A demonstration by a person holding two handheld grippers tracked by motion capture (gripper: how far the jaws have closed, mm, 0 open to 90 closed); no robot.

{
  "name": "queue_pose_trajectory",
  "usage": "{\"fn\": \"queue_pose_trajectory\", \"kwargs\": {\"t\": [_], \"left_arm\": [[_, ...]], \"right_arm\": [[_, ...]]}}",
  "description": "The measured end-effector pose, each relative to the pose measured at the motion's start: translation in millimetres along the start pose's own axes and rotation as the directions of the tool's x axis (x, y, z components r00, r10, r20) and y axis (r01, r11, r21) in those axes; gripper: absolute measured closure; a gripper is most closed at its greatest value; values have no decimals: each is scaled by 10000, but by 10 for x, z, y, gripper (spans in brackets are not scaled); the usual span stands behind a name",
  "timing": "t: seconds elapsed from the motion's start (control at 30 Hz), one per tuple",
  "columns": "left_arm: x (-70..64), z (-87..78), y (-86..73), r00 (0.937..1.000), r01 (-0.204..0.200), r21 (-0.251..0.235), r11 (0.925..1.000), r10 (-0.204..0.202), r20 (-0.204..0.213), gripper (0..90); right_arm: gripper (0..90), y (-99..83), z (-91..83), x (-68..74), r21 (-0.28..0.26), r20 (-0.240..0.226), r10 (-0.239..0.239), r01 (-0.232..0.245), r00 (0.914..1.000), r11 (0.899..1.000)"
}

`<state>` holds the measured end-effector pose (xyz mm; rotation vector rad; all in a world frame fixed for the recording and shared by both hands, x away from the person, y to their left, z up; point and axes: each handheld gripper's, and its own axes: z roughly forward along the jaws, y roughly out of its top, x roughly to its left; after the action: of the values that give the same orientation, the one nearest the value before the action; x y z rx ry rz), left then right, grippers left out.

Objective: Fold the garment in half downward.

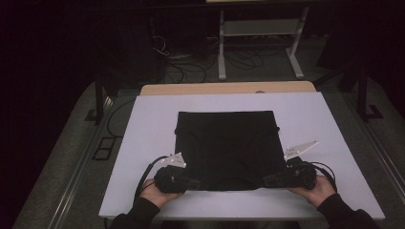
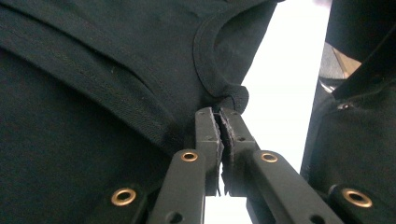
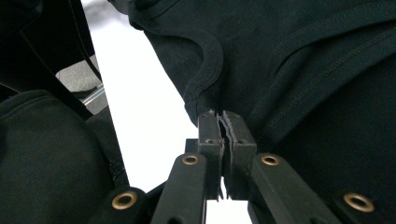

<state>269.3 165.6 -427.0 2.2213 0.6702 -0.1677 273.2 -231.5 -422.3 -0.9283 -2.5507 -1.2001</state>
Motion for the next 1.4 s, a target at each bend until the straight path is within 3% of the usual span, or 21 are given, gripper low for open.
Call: {"fn": "queue_pose_trajectory", "kwargs": {"t": [0.4, 0.57, 0.83, 1.03, 1.3, 1.4], "left_arm": [[-2, 12, -25, 9999, 43, 284, 9996, -46, 112, 833], [-18, -1, -30, 9998, -20, 227, 9997, 15, 218, 729], [-76, -35, -32, 9998, -196, 70, 9998, 196, -42, 486], [-75, -79, -24, 9990, -304, -244, 9992, 296, -321, 371], [-75, -110, -16, 9976, -290, -729, 9969, 242, -654, 163], [-59, -126, -9, 9966, -376, -955, 9947, 303, -771, 119]], "right_arm": [[846, -26, 8, 22, 288, -10, 61, -61, 10000, 9996], [811, -27, -3, 32, 291, 10, 164, -164, 9999, 9994], [667, -29, -50, 80, 138, 234, 102, -106, 9997, 9998], [555, -29, -120, 83, -167, 496, 152, -144, 9987, 9998], [329, -17, -172, 88, -536, 1015, 76, -22, 9948, 9986], [202, 1, -186, 84, -710, 1165, 45, 38, 9932, 9975]]}}
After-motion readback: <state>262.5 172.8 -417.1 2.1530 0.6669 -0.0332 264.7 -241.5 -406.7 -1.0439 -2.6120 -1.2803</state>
